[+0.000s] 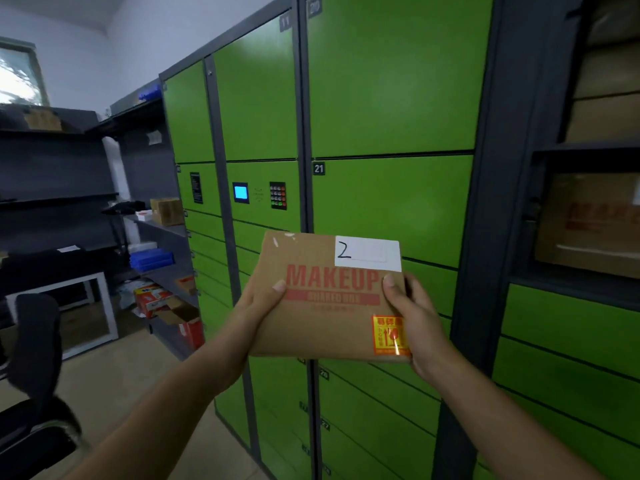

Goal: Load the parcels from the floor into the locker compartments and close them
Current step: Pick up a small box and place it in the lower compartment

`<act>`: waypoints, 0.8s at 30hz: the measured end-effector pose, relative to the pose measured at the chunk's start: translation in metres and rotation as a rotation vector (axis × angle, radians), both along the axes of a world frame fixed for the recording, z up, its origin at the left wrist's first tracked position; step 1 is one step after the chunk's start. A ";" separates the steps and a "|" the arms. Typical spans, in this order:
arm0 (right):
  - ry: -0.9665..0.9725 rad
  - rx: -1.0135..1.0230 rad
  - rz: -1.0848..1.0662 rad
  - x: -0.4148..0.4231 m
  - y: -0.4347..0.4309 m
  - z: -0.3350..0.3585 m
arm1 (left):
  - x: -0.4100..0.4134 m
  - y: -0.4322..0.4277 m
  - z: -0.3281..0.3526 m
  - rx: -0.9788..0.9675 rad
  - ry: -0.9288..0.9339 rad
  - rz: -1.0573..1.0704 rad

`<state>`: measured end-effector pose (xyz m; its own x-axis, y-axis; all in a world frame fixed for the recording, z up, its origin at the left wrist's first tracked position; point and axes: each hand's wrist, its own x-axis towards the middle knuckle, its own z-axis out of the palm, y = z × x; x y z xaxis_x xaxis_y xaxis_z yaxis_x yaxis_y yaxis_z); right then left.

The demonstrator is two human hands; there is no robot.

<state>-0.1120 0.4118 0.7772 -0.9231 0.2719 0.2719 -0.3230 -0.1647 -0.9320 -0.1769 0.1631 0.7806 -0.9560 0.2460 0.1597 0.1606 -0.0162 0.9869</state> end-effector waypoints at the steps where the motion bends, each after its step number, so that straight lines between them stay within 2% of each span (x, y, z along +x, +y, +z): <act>1: 0.020 0.008 -0.028 0.007 0.008 0.006 | -0.005 0.009 0.004 0.002 0.046 0.009; 5: 0.082 0.038 -0.169 0.036 0.046 0.036 | -0.007 0.062 0.030 -0.038 0.199 -0.018; 9: 0.130 0.069 -0.292 0.067 0.081 0.062 | -0.006 0.110 0.054 -0.083 0.302 -0.179; 13: 0.165 0.115 -0.409 0.101 0.107 0.077 | 0.002 0.157 0.073 0.003 0.239 -0.228; 16: 0.182 0.163 -0.497 0.126 0.128 0.080 | 0.035 0.180 0.086 -0.012 0.197 -0.297; 18: 0.185 0.190 -0.567 0.144 0.143 0.082 | 0.061 0.199 0.083 0.088 0.140 -0.383; 20: 0.188 0.230 -0.631 0.162 0.158 0.082 | 0.077 0.216 0.075 0.178 0.139 -0.498; 24: 0.194 0.290 -0.708 0.202 0.194 0.087 | 0.095 0.268 0.082 0.220 0.163 -0.591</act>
